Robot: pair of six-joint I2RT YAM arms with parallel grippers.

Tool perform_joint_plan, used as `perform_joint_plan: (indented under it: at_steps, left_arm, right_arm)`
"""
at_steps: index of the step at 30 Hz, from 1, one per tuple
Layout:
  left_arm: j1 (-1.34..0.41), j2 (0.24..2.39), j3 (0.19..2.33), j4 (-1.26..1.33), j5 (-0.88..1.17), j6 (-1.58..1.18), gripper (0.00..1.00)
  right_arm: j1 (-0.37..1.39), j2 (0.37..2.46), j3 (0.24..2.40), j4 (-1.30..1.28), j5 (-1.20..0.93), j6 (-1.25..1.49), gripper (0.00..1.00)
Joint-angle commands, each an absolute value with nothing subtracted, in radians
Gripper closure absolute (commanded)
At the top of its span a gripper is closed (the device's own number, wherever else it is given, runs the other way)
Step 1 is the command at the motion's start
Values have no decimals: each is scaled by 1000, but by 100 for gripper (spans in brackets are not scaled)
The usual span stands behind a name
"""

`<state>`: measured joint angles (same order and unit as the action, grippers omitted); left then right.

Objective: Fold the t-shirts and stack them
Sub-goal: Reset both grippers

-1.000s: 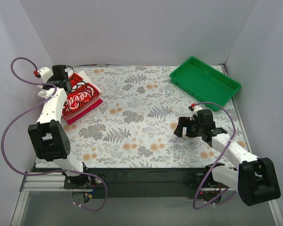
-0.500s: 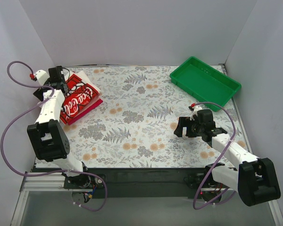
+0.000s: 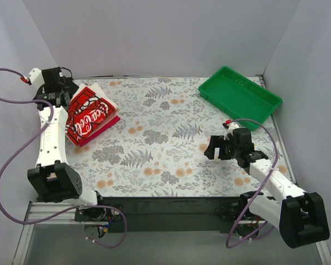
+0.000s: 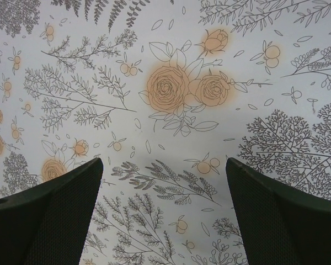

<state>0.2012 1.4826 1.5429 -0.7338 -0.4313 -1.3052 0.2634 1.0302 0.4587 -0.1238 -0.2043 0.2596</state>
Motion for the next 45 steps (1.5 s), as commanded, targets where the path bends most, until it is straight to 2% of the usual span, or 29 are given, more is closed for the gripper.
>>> perform_joint_plan:
  at_steps: [1, 2, 4, 13, 23, 31, 45]
  left_arm:
    - [206, 1410, 1503, -732, -237, -1384, 8]
    - [198, 1398, 1490, -726, -156, -1393, 8]
    - [166, 1353, 1424, -698, -150, -1413, 8]
    - [-259, 1108, 1047, -483, -296, -1499, 7]
    - [-626, 1074, 792, -377, -440, -1569, 6]
    - [-673, 996, 568, -252, -437, -1617, 6]
    - [-675, 948, 541, -275, -486, -1629, 3]
  right_arm:
    - [259, 985, 459, -103, -181, 267, 2]
    - [258, 976, 459, -103, -179, 268, 2]
    - [259, 944, 462, -107, -167, 278, 2]
    - [258, 818, 489, -176, -146, 308, 2]
    - [258, 626, 401, -198, -176, 342, 2]
    - [258, 552, 308, -198, -179, 374, 2]
    - [258, 522, 244, -195, -161, 374, 2]
